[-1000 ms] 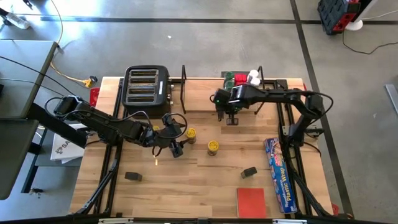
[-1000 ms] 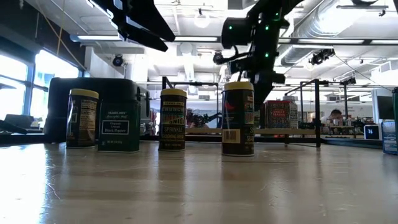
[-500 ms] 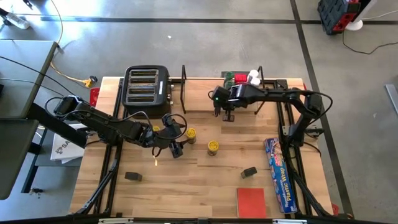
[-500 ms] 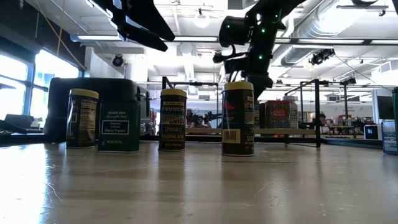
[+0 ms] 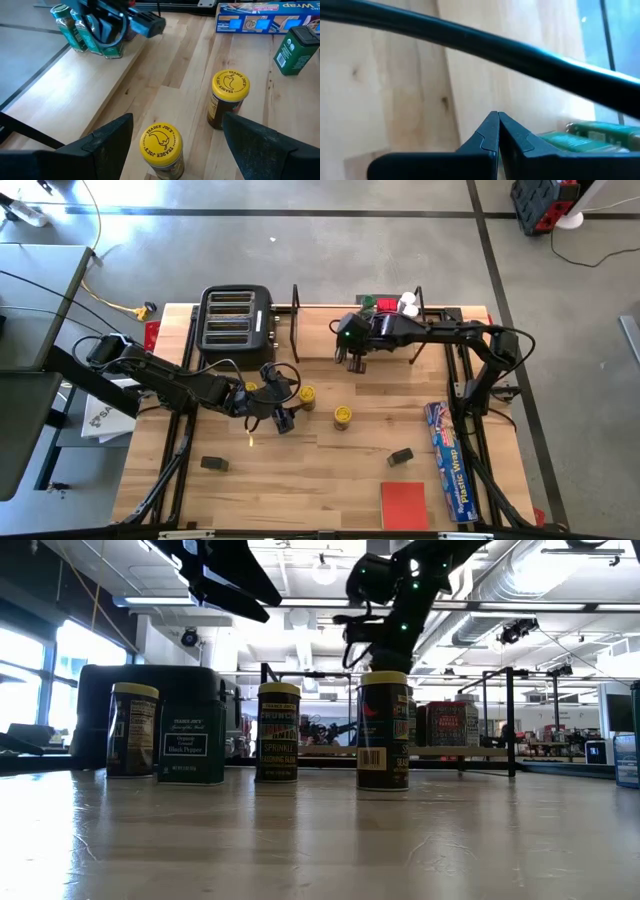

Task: Shelf spices
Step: Put the green seasoning bottle on the shelf aligned with the other green seasoning bottles, then put the top left black seasoning can on the shelf

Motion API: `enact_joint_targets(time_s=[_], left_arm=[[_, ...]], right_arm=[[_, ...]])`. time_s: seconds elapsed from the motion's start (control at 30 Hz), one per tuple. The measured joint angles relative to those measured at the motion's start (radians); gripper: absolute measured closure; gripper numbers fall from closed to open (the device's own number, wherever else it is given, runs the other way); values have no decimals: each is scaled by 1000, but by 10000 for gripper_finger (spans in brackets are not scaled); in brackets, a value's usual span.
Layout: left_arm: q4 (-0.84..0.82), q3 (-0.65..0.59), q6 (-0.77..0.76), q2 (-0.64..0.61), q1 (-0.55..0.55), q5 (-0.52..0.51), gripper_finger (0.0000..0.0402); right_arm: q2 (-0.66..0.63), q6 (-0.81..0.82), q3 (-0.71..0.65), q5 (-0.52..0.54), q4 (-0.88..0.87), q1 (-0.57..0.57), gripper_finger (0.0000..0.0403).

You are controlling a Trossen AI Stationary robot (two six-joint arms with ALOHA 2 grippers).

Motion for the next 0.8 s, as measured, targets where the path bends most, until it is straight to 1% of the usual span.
enact_joint_targets(time_s=[0.17, 0.3, 0.5, 0.67, 0.8], left_arm=[[2, 0, -5, 0, 4, -1, 100], [7, 0, -22, 0, 8, 0, 100], [12, 0, -34, 0, 8, 0, 100], [17, 0, -34, 0, 8, 0, 100], [19, 0, -34, 0, 7, 0, 100]], right_arm=[[31, -8, 1, 11, 25, -18, 403], [59, -10, 1, 66, 11, -32, 403], [67, -1, 1, 91, 16, -40, 403], [64, -3, 1, 71, 32, -25, 403], [21, -4, 1, 44, 68, 11, 403]])
